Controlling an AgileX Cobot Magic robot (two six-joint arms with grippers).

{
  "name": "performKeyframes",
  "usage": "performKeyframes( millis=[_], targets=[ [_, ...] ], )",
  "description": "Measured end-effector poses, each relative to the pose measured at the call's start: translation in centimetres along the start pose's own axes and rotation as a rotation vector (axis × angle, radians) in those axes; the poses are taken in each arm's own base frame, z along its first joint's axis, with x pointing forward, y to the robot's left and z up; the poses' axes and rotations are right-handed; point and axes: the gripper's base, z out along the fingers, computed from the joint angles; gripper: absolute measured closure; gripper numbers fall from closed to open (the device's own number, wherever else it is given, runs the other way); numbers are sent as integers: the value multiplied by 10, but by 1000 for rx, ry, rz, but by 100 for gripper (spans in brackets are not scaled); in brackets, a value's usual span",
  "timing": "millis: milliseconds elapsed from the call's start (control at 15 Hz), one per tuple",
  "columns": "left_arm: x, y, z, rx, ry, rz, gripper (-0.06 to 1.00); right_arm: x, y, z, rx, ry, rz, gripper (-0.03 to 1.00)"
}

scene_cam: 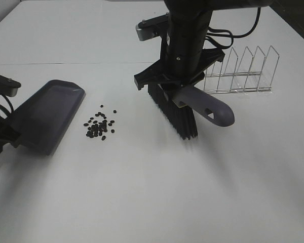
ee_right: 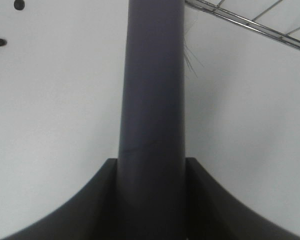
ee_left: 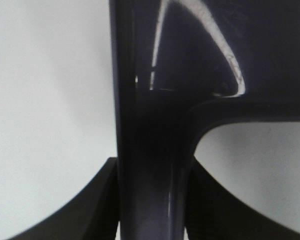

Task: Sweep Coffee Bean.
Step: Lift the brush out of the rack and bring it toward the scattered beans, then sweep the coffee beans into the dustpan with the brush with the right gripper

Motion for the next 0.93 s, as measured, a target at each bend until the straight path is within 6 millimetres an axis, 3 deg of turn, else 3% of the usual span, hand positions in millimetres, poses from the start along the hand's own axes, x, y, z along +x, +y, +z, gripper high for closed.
performKeyframes(
  millis=[133, 400, 533, 600, 933],
  targets=[
    [-10, -11, 7, -5, 31, 40, 61, -1, 2, 16, 20, 12, -19, 60],
    [-13, -19, 19, 3, 67, 57, 61, -10, 11, 30, 23, -14, -42, 60],
    [-13, -19, 21, 5, 72, 55, 61, -15, 32, 38, 18, -27, -85, 60],
    [-12, -20, 21, 17, 73, 52, 61, -20, 60, 44, 4, -48, -161, 60],
    [-12, -22, 21, 31, 74, 55, 61, -20, 113, 58, -64, -52, -288, 60]
  ],
)
